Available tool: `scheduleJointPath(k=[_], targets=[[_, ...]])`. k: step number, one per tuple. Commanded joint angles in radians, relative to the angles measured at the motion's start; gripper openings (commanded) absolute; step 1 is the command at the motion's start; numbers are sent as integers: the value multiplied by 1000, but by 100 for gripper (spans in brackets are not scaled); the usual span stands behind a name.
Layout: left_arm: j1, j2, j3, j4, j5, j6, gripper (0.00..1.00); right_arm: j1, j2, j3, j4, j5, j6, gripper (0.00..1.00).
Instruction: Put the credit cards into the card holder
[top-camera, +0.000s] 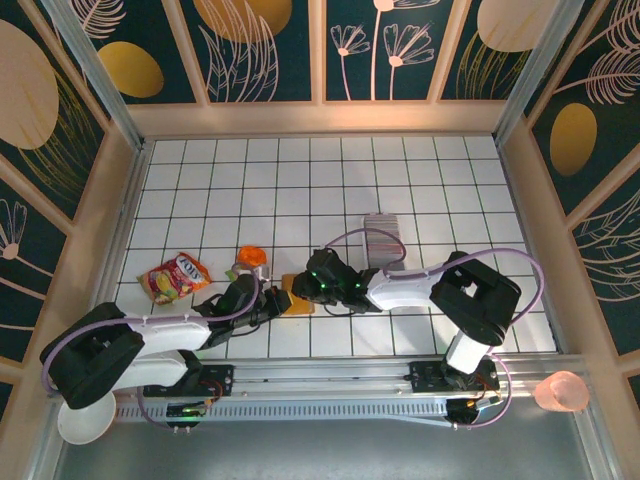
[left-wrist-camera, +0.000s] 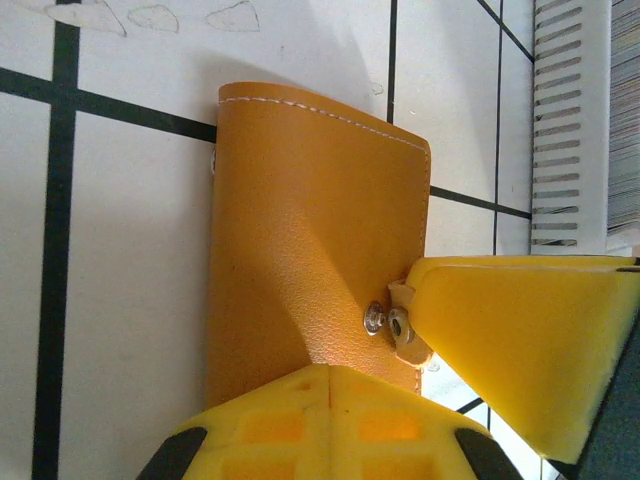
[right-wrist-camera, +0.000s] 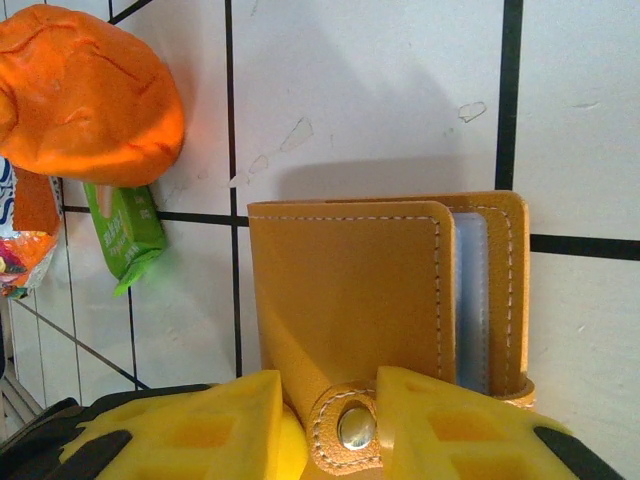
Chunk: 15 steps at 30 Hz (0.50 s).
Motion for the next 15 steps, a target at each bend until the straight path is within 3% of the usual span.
scheduleJointPath(k=[1,4,10,15], targets=[[-3,3,-34,-111,-21,-4,0,8,5,15,-9,-1,9,35],[-3,-1,-37,-110,-22,-6,0,9,11,9,13,-12,22,37],[-3,-11,-44,-111,-25,-9,0,14,23,8,8,1,35,15],[-2,-11,-46,-109,-24,-9,0,18,27,0,-2,-2,45,10]])
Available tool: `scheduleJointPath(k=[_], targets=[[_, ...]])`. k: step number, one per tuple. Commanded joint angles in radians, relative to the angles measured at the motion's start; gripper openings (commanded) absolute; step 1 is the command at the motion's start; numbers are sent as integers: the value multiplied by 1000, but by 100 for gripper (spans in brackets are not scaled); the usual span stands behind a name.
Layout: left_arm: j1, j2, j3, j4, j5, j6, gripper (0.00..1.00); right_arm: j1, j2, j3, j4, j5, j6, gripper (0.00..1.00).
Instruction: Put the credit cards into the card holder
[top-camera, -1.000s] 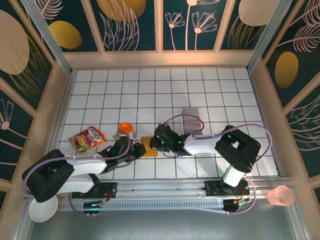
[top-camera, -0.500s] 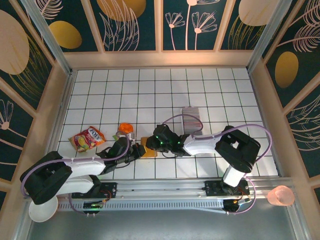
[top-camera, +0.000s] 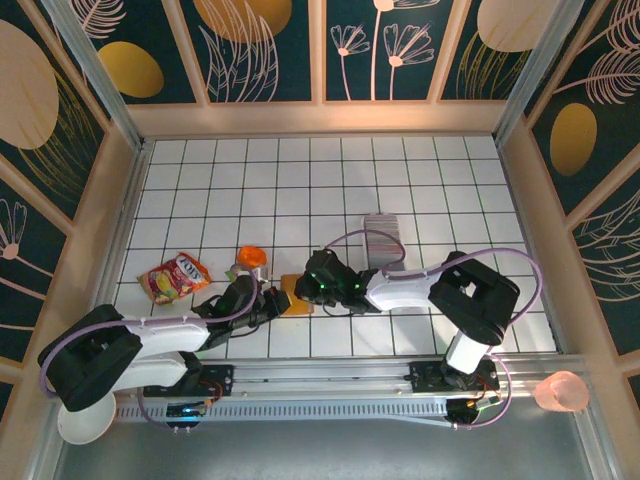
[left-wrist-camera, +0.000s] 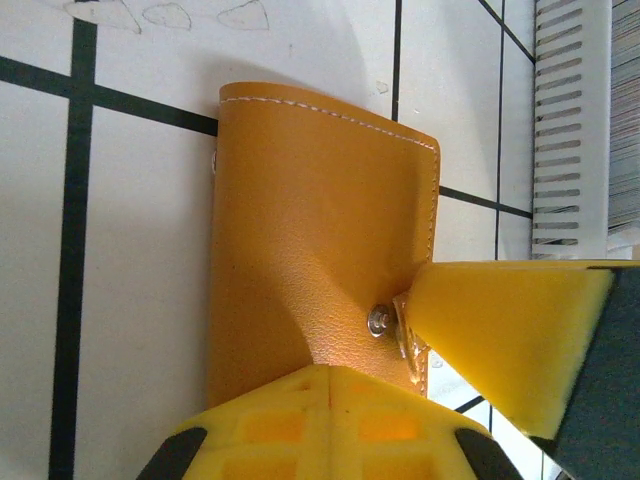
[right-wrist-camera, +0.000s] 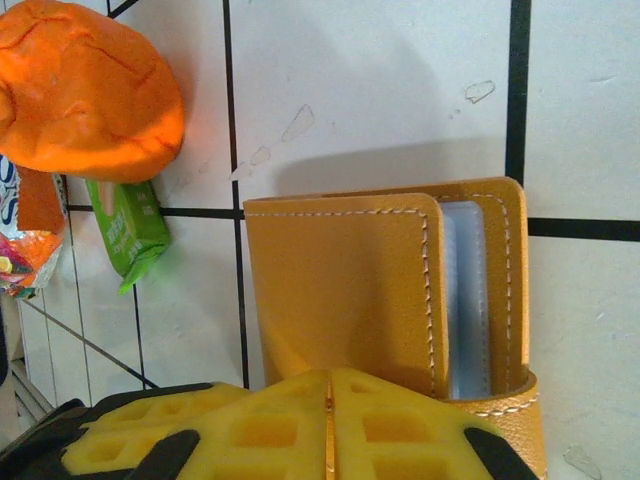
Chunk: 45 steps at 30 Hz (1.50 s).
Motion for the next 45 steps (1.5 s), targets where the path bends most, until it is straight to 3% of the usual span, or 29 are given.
scheduleJointPath(k=[1,11,19,29,45], targets=[[-2,6,-35,-105,-20,-6,0,12,18,-4,-7,5,16,10],[-2,9,-39,-106,-25,-6,0,19,-9,9,34,45,12,24],[-3,3,-33,-113,-28,1,0,43,-46,189,-317,182,-98,29],[-2,4,-26,-118,-26,9,0,47,-100,248,-581,257,-139,32],[-3,3,-27,-117,-25,4,0,50,-60,258,-552,192,-160,28]])
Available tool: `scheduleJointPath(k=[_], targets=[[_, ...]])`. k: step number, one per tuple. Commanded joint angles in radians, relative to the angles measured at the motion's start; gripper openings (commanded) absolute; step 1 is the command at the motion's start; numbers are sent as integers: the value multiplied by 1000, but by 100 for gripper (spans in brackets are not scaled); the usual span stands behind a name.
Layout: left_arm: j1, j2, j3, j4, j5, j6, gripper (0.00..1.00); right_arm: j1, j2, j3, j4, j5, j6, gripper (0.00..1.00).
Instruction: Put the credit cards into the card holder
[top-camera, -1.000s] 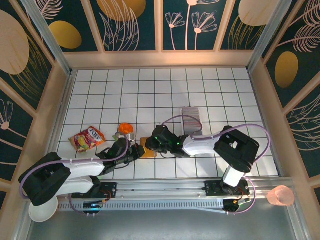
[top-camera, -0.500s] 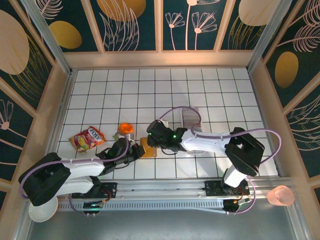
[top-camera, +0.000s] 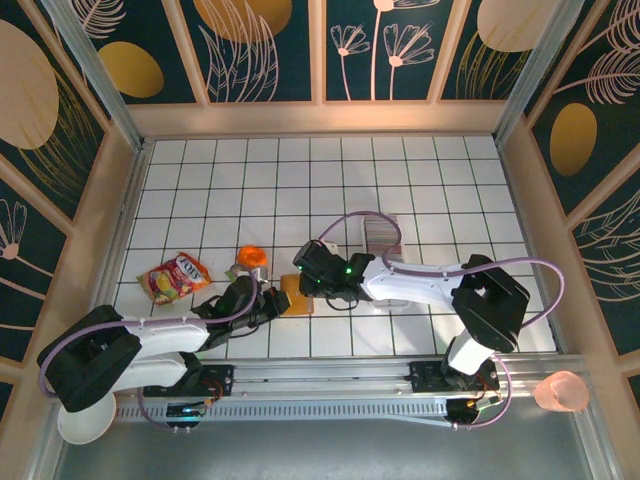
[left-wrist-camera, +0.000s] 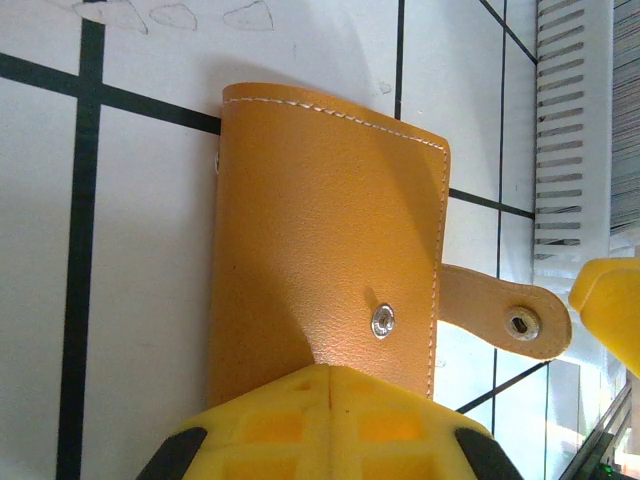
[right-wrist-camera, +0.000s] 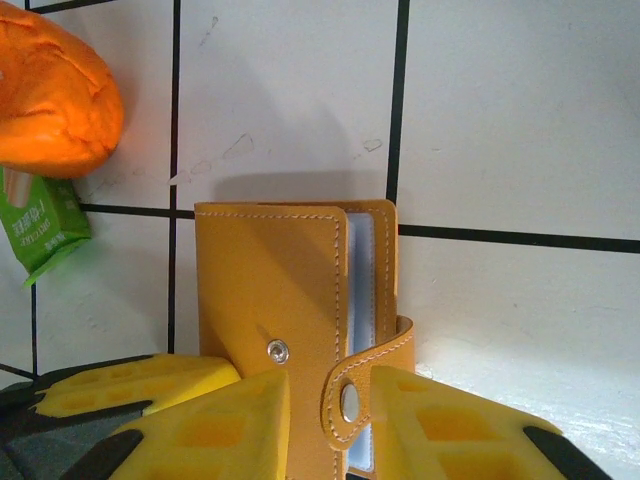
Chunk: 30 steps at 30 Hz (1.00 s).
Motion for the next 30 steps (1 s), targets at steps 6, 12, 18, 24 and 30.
scheduleJointPath(k=[6,12,18,24,30], targets=[[-2,7,-26,-114,-19,2,0,11,12,8,-13,4,-8,23],[-1,8,-27,-114,-18,2,0,10,16,5,-24,9,-9,19],[-2,4,-29,-116,-20,3,0,7,14,-2,-43,23,-7,22],[-2,2,-29,-118,-21,1,0,8,10,-13,-38,13,-3,16],[-2,1,-30,-117,-21,2,0,8,1,-25,-36,9,0,14]])
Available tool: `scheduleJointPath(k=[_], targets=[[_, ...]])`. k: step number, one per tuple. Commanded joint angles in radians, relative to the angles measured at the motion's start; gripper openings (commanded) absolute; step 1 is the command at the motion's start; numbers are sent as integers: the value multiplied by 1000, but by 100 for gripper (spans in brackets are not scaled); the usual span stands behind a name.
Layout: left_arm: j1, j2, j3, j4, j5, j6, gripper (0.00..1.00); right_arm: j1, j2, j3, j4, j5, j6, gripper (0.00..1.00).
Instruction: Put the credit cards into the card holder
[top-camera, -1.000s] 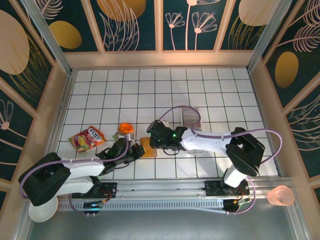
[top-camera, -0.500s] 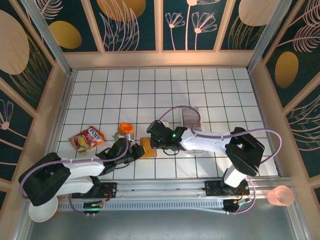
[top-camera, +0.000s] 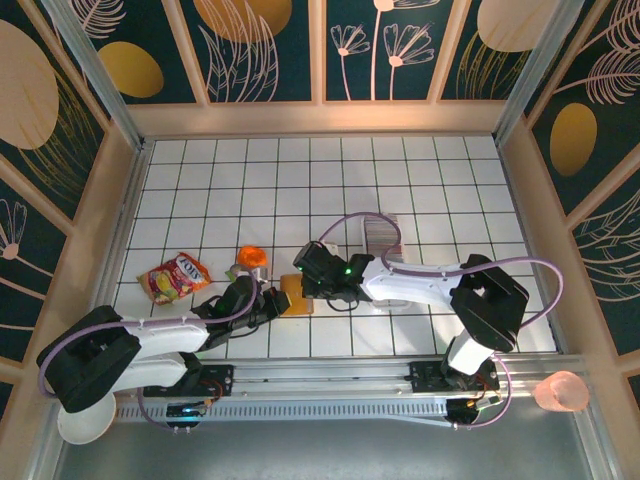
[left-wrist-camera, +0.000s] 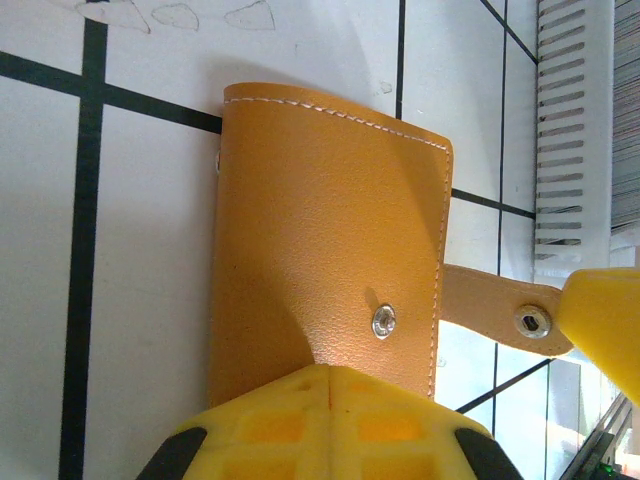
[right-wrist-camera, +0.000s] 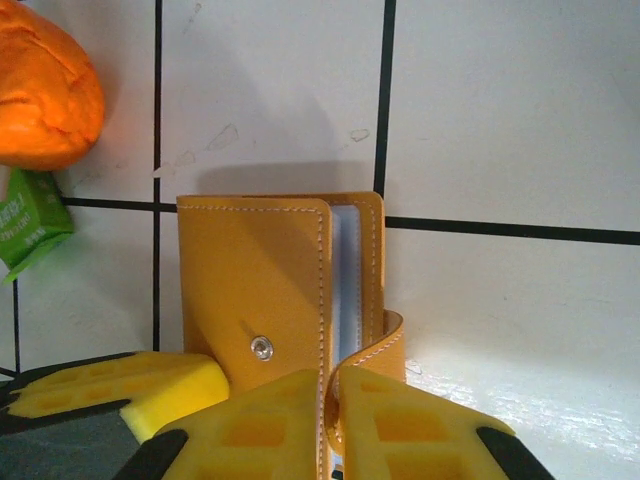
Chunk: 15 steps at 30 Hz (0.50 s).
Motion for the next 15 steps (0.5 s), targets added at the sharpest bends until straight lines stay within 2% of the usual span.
scheduleJointPath(k=[1,12,15], targets=[[-3,5,-30,-112,-20,2,0,8,-3,-16,-28,9,0,14],[-1,5,-29,-113,-20,-1,0,5,-6,-17,-37,19,-3,8],[-2,4,-30,-112,-21,0,0,5,-8,-18,-31,16,-3,0]])
